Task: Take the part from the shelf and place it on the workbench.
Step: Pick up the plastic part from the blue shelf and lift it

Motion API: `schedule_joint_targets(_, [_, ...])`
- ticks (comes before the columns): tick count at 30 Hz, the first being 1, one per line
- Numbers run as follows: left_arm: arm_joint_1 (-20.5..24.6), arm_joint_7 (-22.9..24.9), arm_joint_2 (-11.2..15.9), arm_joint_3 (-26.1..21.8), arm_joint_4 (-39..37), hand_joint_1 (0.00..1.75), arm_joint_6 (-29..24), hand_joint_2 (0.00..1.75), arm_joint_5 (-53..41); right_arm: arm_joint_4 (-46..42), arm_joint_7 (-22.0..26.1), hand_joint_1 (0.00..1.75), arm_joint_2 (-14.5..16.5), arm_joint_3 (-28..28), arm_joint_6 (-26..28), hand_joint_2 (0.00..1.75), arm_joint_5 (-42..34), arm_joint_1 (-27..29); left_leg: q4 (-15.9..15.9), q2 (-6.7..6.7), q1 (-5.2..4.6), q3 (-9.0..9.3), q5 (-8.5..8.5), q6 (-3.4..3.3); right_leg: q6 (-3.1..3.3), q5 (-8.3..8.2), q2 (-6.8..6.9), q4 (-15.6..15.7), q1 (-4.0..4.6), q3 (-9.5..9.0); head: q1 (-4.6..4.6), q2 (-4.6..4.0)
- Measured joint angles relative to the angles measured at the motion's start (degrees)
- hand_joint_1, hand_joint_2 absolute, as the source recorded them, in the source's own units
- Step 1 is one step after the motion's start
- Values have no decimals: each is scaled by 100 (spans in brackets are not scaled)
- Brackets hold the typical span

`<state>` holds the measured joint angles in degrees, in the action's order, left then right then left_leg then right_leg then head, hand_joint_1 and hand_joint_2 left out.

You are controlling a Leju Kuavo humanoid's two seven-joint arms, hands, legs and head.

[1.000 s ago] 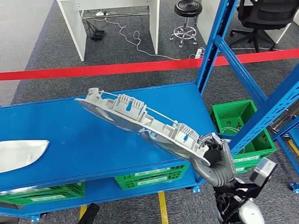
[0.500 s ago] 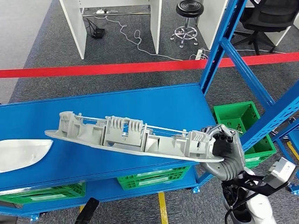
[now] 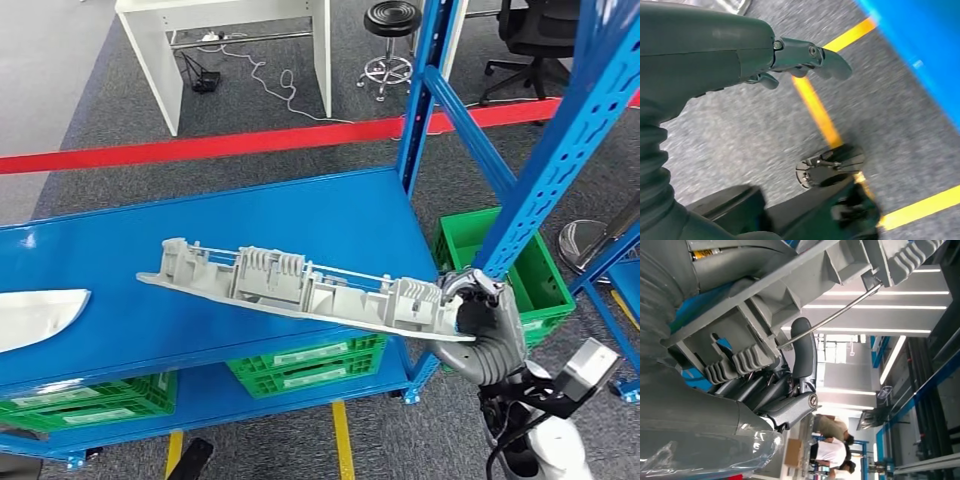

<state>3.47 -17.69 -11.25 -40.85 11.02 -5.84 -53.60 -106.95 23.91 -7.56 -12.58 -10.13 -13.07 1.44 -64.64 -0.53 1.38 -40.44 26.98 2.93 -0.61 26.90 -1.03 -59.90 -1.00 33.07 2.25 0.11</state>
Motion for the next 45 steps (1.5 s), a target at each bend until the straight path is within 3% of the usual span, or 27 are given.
schedule_joint_targets(1, [-18,15,5,0,0,0,-4,175,-7,4,0,175,0,1,-3,175,13,20,-400,0,-9,-109,252,-5,24,-50,6,-1,15,70,-6,0])
schedule_joint_targets(2, [-27,23,10,0,0,0,-9,175,-11,11,-1,175,0,1,-8,175,22,34,-720,0,-20,-173,392,-18,37,-99,14,-2,33,139,-10,0])
schedule_joint_targets(4, [-29,7,18,-2,0,0,-23,175,3,29,-2,175,0,1,-22,175,36,39,-877,0,-56,-58,317,-78,44,-195,28,-5,70,273,-9,0])
schedule_joint_targets(6, [-16,-41,34,-10,1,0,-40,175,30,39,-2,175,0,1,-42,175,39,17,-313,-1,-115,433,73,-184,29,-285,31,-6,95,376,-8,0])
schedule_joint_targets(8, [21,-95,57,-23,2,0,-57,175,61,48,0,175,0,3,-65,175,25,-27,439,-4,-166,957,64,-267,-9,-369,37,-5,115,432,-4,0])
schedule_joint_targets(10, [64,-135,67,-49,2,0,-70,175,93,65,4,175,2,5,-90,175,-5,-83,767,-10,-197,1117,110,-293,-67,-472,48,28,113,457,-1,0])
schedule_joint_targets(12, [81,-153,73,-92,2,0,-82,175,125,83,7,175,4,4,-107,175,-32,-122,814,2,-190,1058,7,-334,-132,-498,52,43,96,496,-2,0])
schedule_joint_targets(13, [82,-156,80,-113,2,0,-87,175,140,93,6,175,5,4,-109,175,-48,-132,832,14,-178,1020,-51,-369,-165,-378,53,-41,93,542,6,0])
schedule_joint_targets(16, [83,-162,97,-139,2,0,-96,175,169,134,2,175,4,5,-111,175,-103,-151,845,33,-164,842,-218,-429,-246,383,60,-935,80,785,22,0])
schedule_joint_targets(17, [82,-163,98,-145,2,0,-97,175,175,145,2,175,4,5,-112,175,-114,-155,842,35,-164,772,-274,-428,-262,554,60,-1284,77,848,21,0])
schedule_joint_targets(18, [81,-163,99,-153,2,0,-98,175,179,156,2,175,4,5,-113,175,-121,-156,838,38,-165,694,-335,-424,-272,585,60,-1505,77,843,20,0])
schedule_joint_targets(19, [80,-163,101,-160,2,0,-98,175,184,165,2,175,4,5,-114,175,-123,-156,834,40,-165,618,-394,-417,-275,491,61,-1531,77,746,21,0])
schedule_joint_targets(21, [80,-163,101,-167,2,0,-98,175,188,175,2,175,4,5,-115,175,-123,-166,826,42,-164,484,-506,-390,-264,181,63,-980,77,258,21,0])
schedule_joint_targets(23, [80,-165,101,-168,2,0,-98,175,189,176,1,175,5,5,-115,175,-121,-194,819,42,-172,397,-607,-341,-228,189,58,-142,92,-322,14,1])
schedule_joint_targets(24, [80,-167,102,-170,2,0,-99,175,190,177,2,175,5,6,-115,175,-122,-210,818,43,-173,376,-657,-312,-205,259,52,130,106,-470,16,1])
schedule_joint_targets(27, [74,-172,104,-174,2,0,-100,175,193,184,7,175,7,8,-115,175,-127,-233,831,41,-160,334,-760,-213,-85,232,51,274,125,-430,28,0])
schedule_joint_targets(28, [69,-172,106,-177,2,0,-101,175,194,186,6,175,7,7,-116,175,-127,-237,775,38,-157,293,-662,-176,-29,172,59,278,114,-390,23,0])
schedule_joint_targets(30, [62,-172,110,-195,2,0,-102,175,195,191,5,175,13,7,-116,175,-127,-242,336,36,-142,134,-159,-109,53,21,73,290,84,-273,-1,0])
schedule_joint_targets(32, [63,-172,110,-218,2,0,-102,175,195,198,5,175,17,7,-116,175,-127,-239,-444,38,-122,-54,373,-56,68,-118,77,279,81,-106,-22,0])
schedule_joint_targets(33, [64,-172,110,-226,2,0,-102,175,195,205,5,175,17,7,-116,175,-127,-237,-745,38,-113,-85,462,-39,59,-178,81,271,80,-24,-22,0])
schedule_joint_targets(35, [66,-172,110,-234,2,0,-102,175,195,217,4,175,17,7,-118,175,-127,-234,-782,39,-97,108,286,-23,25,-283,87,248,71,131,-22,0])
schedule_joint_targets(37, [77,-172,108,-238,2,0,-102,175,195,219,4,175,17,6,-119,175,-127,-235,-121,36,-77,642,54,-8,-30,-378,85,213,64,267,-25,0])
schedule_joint_targets(39, [102,-172,99,-240,2,0,-102,175,194,217,5,175,17,7,-119,175,-126,-241,617,17,-77,1114,76,-52,-90,-485,83,183,75,373,-30,0])
schedule_joint_targets(40, [112,-172,96,-241,2,0,-102,175,193,217,5,175,17,8,-119,175,-126,-242,814,7,-89,1210,115,-97,-119,-547,84,188,81,409,-34,0])
schedule_joint_targets(42, [104,-172,97,-246,2,0,-102,175,193,220,5,175,17,8,-119,175,-125,-235,877,16,-108,1142,59,-216,-177,-642,84,215,62,466,-36,0])
schedule_joint_targets(43, [94,-172,99,-250,2,0,-102,175,194,222,5,175,17,9,-119,175,-126,-229,880,28,-112,1088,7,-274,-205,-577,86,178,51,516,-31,0])
schedule_joint_targets(45, [81,-172,104,-256,2,0,-102,175,195,228,4,175,17,11,-120,175,-126,-224,890,49,-109,965,-108,-362,-247,-132,87,-224,40,660,-13,0])
